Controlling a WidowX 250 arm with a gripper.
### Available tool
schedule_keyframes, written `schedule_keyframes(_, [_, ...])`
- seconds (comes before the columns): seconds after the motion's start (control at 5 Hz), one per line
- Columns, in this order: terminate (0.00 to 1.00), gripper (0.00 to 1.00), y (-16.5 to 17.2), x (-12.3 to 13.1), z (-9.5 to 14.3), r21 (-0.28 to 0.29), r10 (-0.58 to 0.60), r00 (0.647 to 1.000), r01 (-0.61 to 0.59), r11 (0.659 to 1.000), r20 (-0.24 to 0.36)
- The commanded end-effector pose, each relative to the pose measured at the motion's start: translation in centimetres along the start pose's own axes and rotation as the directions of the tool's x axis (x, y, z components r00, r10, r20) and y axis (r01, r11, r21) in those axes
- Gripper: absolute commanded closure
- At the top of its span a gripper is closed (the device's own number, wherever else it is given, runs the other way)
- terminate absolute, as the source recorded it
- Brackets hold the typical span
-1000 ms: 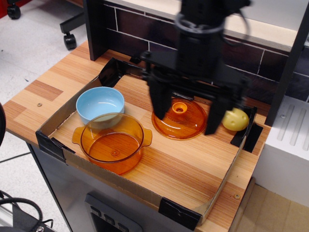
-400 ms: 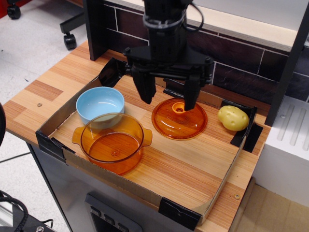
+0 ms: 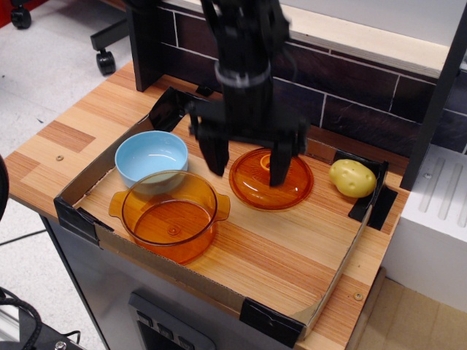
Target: Put lid on pot
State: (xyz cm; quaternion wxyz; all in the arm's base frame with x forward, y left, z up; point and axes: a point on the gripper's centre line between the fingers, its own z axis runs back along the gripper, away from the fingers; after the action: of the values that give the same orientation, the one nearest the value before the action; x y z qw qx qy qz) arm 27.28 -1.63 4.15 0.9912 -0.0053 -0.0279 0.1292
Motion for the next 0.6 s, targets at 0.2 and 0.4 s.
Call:
schedule_keyframes(0.2, [0.00, 0.00, -0.9, 3.9, -0.8, 0.019, 0.065, 0.997, -0.066, 0.998, 0.049])
schedule_keyframes(0.4, [0.00, 0.00, -1.1, 4.6, -0.8, 0.018, 0.074, 0.996, -0.075, 0.997, 0.044])
